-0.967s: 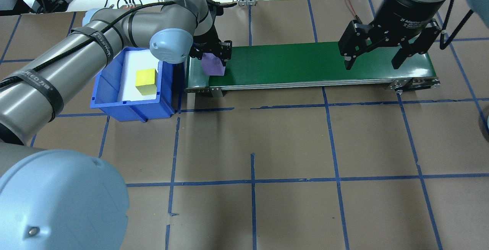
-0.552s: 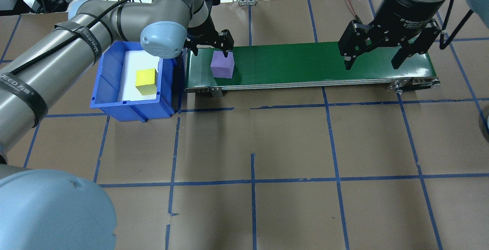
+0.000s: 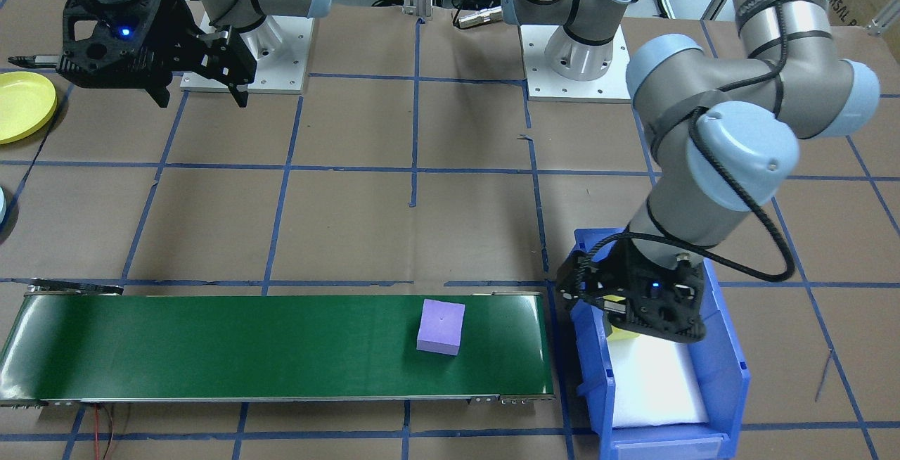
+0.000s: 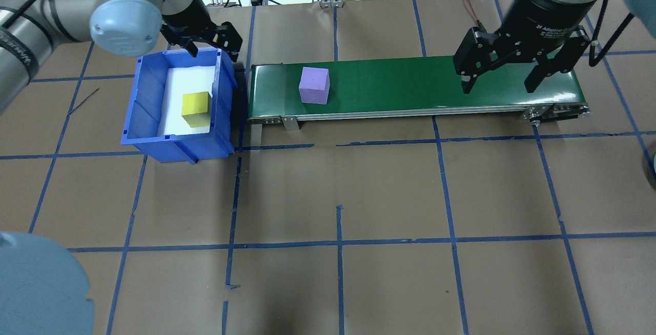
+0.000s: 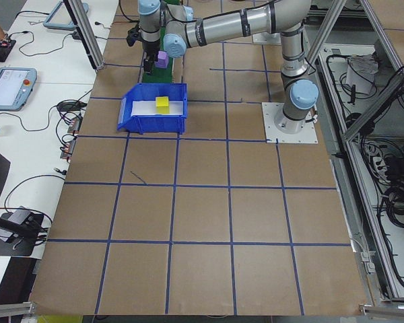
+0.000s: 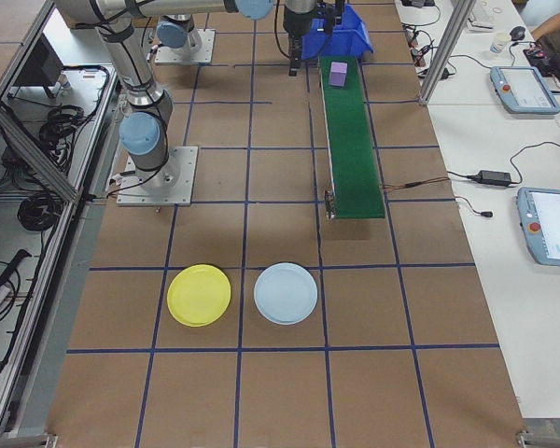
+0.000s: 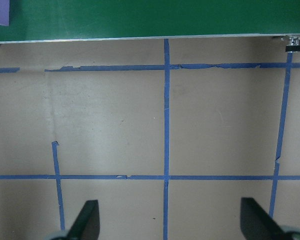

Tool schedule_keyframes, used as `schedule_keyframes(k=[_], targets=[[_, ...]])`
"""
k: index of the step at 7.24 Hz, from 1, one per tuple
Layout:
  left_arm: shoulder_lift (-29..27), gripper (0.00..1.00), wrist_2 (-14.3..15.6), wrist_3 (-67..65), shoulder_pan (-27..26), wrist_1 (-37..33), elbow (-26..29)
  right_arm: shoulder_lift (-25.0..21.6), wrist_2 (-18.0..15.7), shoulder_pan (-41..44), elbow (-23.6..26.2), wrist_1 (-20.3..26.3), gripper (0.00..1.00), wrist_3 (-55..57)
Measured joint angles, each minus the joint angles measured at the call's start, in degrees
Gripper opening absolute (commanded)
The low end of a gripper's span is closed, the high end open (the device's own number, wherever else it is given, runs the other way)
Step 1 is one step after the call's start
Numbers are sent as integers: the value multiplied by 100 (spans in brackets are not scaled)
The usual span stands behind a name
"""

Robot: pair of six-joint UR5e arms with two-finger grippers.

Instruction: Move block left to right into plate

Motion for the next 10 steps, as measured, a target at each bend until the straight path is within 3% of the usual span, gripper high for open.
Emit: schedule_keyframes(k=[3,5,10], targets=[[95,97,-20,2718,439,-293,-328,0,10,1,0,0,100,0],[97,98,212,4171,492,17,-693,0,20,4,0,0,100,0],[-17,99,636,5882,503,802,-1240,0,33,5,4,0,100,0]])
